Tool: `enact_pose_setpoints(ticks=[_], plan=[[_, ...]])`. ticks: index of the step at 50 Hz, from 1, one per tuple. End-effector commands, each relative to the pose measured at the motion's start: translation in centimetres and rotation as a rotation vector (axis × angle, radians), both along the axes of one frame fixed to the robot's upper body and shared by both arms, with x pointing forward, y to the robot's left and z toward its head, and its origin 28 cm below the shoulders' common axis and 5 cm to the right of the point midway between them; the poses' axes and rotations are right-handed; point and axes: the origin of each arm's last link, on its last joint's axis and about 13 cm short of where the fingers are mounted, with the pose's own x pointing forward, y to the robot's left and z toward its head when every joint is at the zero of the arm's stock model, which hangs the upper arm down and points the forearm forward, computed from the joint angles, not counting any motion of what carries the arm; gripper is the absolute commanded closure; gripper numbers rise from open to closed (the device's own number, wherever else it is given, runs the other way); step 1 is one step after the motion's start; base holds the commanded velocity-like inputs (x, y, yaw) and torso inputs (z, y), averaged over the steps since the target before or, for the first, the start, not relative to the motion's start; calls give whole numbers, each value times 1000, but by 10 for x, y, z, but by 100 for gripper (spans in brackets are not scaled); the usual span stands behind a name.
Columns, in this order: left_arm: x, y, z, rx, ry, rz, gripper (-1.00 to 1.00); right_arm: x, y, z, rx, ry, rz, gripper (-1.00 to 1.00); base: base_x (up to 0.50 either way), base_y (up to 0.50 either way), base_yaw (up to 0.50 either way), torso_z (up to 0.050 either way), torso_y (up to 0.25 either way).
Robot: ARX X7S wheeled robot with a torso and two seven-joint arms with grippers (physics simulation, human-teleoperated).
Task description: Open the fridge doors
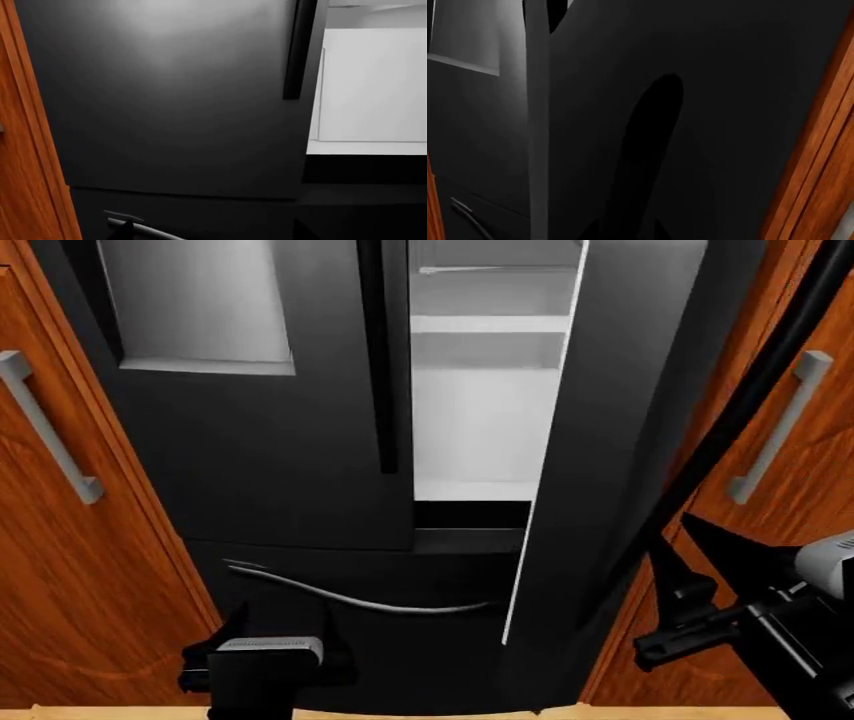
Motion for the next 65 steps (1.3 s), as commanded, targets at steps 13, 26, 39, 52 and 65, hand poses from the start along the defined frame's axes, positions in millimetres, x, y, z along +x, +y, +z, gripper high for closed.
enact_pose_setpoints(ticks=[13, 26, 39, 52, 65], plan=[[0, -1, -1, 24, -5, 2, -100, 13, -8, 0, 63, -11, -18, -100, 0, 0, 0, 0, 0], [0, -1, -2, 42, -10, 4, -100, -23, 3, 3, 60, -29, 94, -100, 0, 0, 0, 0, 0], [-1, 0, -2, 46, -26, 20, -100, -75, 42, 3, -65, -164, 249, -100, 0, 0, 0, 0, 0], [-1, 1, 0, -11, -14, 30, -100, -82, 37, -12, -361, -347, 456, -100, 0, 0, 0, 0, 0], [0, 4, 2, -91, 21, 11, -100, -54, 171, -3, -461, -552, 577, -100, 0, 0, 0, 0, 0]])
